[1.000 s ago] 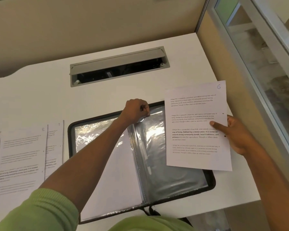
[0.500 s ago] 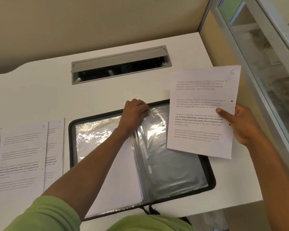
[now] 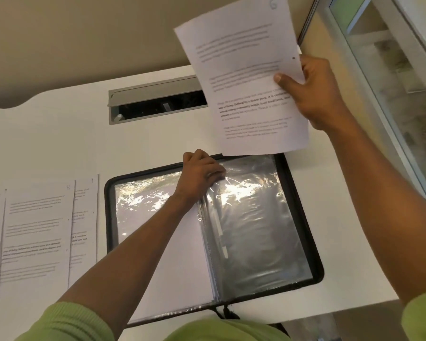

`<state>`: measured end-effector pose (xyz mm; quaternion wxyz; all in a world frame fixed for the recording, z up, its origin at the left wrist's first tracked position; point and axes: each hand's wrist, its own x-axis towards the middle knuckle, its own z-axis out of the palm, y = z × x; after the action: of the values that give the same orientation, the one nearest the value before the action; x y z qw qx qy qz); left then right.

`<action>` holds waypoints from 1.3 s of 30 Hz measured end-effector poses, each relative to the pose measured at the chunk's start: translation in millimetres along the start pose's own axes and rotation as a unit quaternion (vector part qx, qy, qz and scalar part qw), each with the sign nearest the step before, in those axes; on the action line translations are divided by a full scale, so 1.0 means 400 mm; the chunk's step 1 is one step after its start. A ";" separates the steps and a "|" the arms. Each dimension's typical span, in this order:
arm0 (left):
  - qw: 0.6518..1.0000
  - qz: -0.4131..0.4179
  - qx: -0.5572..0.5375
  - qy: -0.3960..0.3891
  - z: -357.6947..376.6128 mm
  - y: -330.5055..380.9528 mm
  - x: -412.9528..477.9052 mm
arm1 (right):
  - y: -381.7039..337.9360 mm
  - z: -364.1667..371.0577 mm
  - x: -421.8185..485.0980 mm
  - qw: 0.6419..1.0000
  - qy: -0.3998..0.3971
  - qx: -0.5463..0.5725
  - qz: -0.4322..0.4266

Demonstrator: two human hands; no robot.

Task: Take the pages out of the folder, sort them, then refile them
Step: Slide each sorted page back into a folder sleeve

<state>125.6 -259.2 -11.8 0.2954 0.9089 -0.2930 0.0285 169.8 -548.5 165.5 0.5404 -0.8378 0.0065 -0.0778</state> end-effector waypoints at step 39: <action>0.986 -0.095 -0.099 -0.097 0.071 0.129 0.118 | 0.164 0.262 0.115 0.956 -0.195 -0.082 0.202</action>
<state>132.9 -332.9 2.4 0.3559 0.8972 -0.2336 -0.1172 234.5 -485.4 69.3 0.4650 -0.8594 0.0762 0.1988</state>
